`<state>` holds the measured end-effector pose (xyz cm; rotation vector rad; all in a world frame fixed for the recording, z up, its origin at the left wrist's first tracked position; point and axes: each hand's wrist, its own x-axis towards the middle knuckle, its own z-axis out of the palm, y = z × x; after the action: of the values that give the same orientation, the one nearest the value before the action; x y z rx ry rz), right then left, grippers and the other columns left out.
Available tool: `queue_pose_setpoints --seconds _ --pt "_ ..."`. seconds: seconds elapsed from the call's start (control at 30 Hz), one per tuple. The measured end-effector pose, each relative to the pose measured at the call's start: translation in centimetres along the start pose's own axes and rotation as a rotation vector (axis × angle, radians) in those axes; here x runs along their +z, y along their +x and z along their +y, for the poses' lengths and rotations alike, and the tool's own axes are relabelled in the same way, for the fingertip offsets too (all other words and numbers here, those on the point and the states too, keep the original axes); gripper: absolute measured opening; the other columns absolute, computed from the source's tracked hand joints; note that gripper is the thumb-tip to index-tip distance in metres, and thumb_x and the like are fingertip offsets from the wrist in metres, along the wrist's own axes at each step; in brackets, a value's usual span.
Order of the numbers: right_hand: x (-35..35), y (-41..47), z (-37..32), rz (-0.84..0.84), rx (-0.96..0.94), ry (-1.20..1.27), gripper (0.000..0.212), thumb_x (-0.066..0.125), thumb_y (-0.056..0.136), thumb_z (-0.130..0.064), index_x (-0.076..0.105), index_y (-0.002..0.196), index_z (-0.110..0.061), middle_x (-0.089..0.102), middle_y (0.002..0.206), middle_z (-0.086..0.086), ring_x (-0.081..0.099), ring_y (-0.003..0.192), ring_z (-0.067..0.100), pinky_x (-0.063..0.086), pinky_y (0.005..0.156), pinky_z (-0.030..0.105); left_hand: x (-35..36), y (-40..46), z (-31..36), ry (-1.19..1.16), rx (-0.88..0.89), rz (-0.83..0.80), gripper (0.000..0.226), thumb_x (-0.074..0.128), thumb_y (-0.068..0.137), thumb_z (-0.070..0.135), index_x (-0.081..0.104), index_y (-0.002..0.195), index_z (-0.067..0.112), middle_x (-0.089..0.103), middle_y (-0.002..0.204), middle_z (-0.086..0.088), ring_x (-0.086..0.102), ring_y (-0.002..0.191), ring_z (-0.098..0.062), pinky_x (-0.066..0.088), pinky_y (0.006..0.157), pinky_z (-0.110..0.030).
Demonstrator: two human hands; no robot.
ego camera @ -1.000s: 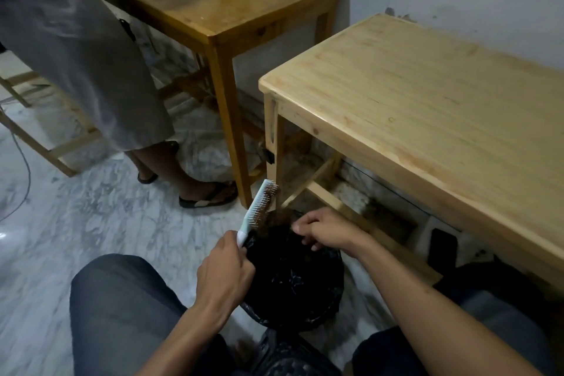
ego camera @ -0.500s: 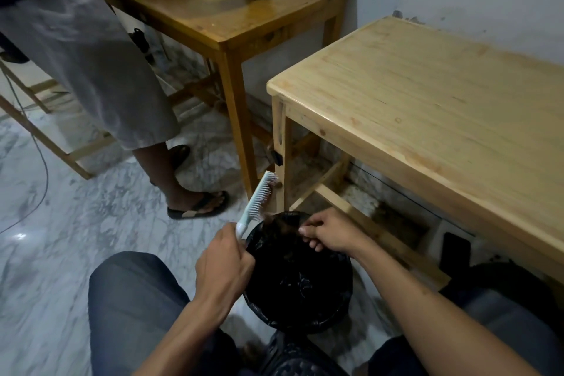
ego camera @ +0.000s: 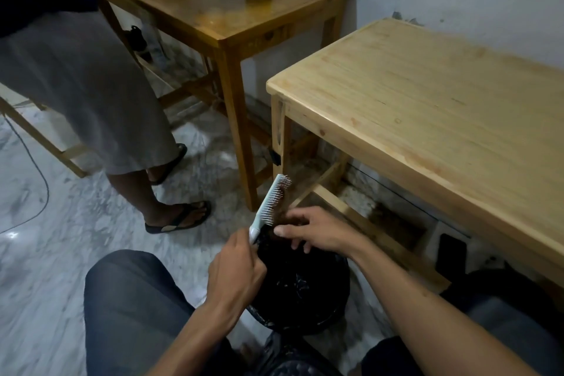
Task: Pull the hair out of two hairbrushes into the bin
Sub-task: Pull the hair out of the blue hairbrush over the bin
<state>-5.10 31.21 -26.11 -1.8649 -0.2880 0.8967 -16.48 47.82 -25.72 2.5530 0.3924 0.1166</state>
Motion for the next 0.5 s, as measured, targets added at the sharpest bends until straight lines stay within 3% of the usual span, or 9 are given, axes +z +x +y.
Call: queue_pose_setpoints --seconds 0.03,0.1,0.2,0.27,0.37,0.43,0.47,0.5 --pt "0.3 0.1 0.4 0.029 -0.008 -0.050 0.011 0.073 0.093 -0.037 0.078 0.095 -0.027 0.074 0.075 -0.002 0.063 0.058 0.002 0.048 0.061 0.025 0.0 0.1 0.1 -0.018 -0.001 0.003 0.013 0.048 0.092 0.014 0.052 0.103 0.018 0.063 0.092 -0.002 0.059 0.075 -0.028 0.041 0.058 -0.037" --pt "0.8 0.3 1.5 0.098 0.010 -0.196 0.018 0.069 0.095 -0.041 0.079 0.088 -0.028 0.071 0.066 -0.004 0.059 0.052 0.000 0.047 0.062 0.026 -0.2 0.5 0.0 -0.048 -0.025 0.025 0.013 0.049 0.092 0.014 0.054 0.104 0.017 0.064 0.087 -0.001 0.058 0.073 -0.027 0.040 0.056 -0.037" --pt "0.7 0.4 3.0 0.148 0.030 -0.350 0.015 0.068 0.096 -0.039 0.079 0.092 -0.029 0.078 0.077 0.000 0.069 0.069 0.006 0.051 0.072 0.028 -0.5 1.0 -0.3 -0.051 -0.055 0.050 0.013 0.050 0.092 0.014 0.057 0.102 0.018 0.063 0.081 0.000 0.056 0.070 -0.023 0.039 0.054 -0.037" --pt "0.0 0.6 3.2 0.117 0.067 -0.425 0.013 0.067 0.097 -0.037 0.077 0.091 -0.032 0.077 0.080 -0.004 0.070 0.075 0.009 0.051 0.071 0.027 -0.4 0.8 -0.2 -0.053 -0.059 0.074 0.011 0.050 0.092 0.014 0.056 0.101 0.018 0.062 0.080 0.000 0.056 0.068 -0.023 0.042 0.055 -0.039" --pt "-0.9 1.6 3.8 0.063 0.140 -0.589 0.019 0.069 0.092 -0.041 0.073 0.074 -0.038 0.071 0.078 -0.013 0.065 0.079 0.005 0.056 0.078 0.033 0.2 0.4 0.1 -0.057 -0.065 0.090 0.016 0.049 0.093 0.013 0.057 0.105 0.019 0.063 0.084 0.000 0.057 0.069 -0.023 0.039 0.055 -0.036" --pt "-1.3 1.9 3.8 0.037 0.172 -0.672 0.015 0.070 0.088 -0.045 0.071 0.073 -0.041 0.075 0.092 -0.011 0.070 0.092 0.012 0.059 0.087 0.042 0.6 0.2 0.2 -0.029 -0.042 0.084 0.018 0.047 0.092 0.013 0.055 0.106 0.017 0.063 0.089 -0.001 0.057 0.071 -0.024 0.037 0.056 -0.035" --pt "-1.4 1.7 3.3 0.012 0.178 -0.677 0.006 0.072 0.085 -0.047 0.071 0.081 -0.042 0.074 0.104 -0.008 0.069 0.101 0.016 0.059 0.091 0.044 0.8 0.1 0.2 -0.007 -0.029 0.077 0.018 0.047 0.092 0.013 0.055 0.107 0.016 0.063 0.092 -0.003 0.057 0.072 -0.026 0.037 0.057 -0.034" --pt "-1.6 1.7 3.0 -0.009 0.165 -0.670 0.018 0.075 0.080 -0.049 0.072 0.097 -0.044 0.070 0.117 -0.005 0.067 0.111 0.019 0.057 0.096 0.044 0.9 0.0 0.3 0.016 -0.019 0.068 0.019 0.047 0.092 0.013 0.055 0.108 0.015 0.063 0.095 -0.004 0.059 0.074 -0.028 0.037 0.057 -0.034"
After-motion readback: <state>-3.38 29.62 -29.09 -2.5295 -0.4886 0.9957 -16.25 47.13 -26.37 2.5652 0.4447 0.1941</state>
